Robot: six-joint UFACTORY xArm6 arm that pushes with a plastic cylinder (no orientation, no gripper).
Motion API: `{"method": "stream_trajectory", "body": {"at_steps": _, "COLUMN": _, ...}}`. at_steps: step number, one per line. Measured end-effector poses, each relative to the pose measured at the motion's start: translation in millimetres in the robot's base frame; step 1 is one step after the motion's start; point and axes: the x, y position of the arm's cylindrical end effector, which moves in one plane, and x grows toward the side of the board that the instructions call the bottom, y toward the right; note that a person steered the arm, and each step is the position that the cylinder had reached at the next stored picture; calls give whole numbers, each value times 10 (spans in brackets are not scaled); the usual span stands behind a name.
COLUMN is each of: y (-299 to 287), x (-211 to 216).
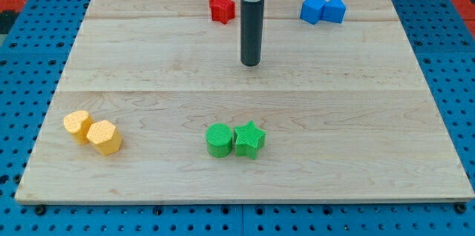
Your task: Move your arm diagonal to blue cube
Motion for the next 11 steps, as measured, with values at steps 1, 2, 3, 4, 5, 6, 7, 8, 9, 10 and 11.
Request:
{"method": "stream_trajectory", "body": {"at_steps": 1, "y": -15, "x": 0}}
{"method": "stream_trajectory", "body": {"at_steps": 2, "y": -77, "x": 11}}
{"method": "stream_trajectory", "body": {"at_steps": 3, "y": -76, "x": 43}}
{"method": "stream_trajectory", "body": {"at_steps": 4, "y": -44, "x": 42}}
{"method": "stream_trajectory", "body": {"at_steps": 5, "y": -44, "x": 41}}
{"method": "stream_trajectory", "body": {"at_steps": 6, "y": 29, "x": 41}}
{"method": "stream_trajectory", "body": {"at_steps": 7, "y": 110, "x": 41}}
{"method": "stream_trajectory", "body": {"at_steps": 8, "y": 201, "x": 41}}
{"method": "stream_trajectory", "body": {"at_steps": 9, "y": 311, "x": 41}}
{"method": "stream_trajectory", "body": {"at_steps": 10, "y": 404, "x": 41}}
{"method": "stream_trajectory", "body": {"at_steps": 11, "y": 501, "x": 41}}
